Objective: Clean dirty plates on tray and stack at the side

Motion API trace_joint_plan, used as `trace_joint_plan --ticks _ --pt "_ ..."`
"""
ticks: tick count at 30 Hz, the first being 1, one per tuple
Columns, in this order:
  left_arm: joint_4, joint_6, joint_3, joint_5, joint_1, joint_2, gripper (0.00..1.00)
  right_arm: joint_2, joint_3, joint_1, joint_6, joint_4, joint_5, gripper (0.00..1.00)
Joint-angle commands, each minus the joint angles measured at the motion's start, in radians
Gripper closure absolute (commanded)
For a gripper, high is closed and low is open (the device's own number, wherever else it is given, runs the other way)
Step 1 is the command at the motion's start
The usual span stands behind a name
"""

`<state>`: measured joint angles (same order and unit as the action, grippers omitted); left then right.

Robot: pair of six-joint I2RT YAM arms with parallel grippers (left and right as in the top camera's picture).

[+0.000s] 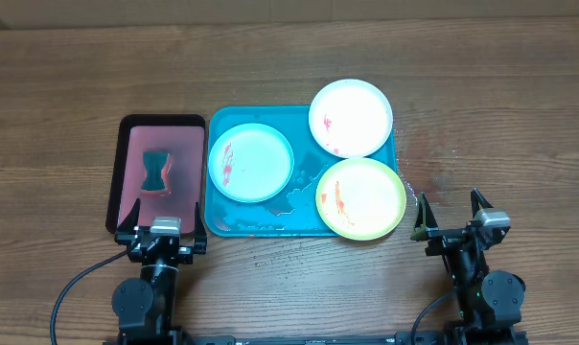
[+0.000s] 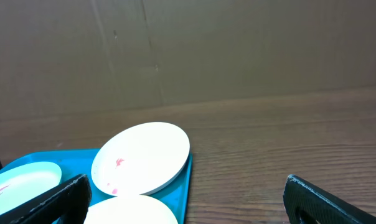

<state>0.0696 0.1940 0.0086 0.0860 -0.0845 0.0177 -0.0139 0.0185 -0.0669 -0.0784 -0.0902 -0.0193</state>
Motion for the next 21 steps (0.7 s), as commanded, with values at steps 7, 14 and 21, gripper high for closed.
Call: trace_joint_plan --ticks 7,14,21 --pt "0.002 0.001 -0.004 -0.008 0.006 -0.007 0.0 0.011 -0.01 0.003 -0.003 0.007 -0.002 0.0" --pt "0.002 0.001 -0.004 -0.008 0.006 -0.007 0.0 0.011 -0.01 0.003 -0.003 0.025 -0.002 0.0" --pt "-0.015 -0.027 -0.004 -0.007 0.006 -0.007 0.0 0.011 -0.01 0.003 -0.003 0.073 -0.001 0.0"
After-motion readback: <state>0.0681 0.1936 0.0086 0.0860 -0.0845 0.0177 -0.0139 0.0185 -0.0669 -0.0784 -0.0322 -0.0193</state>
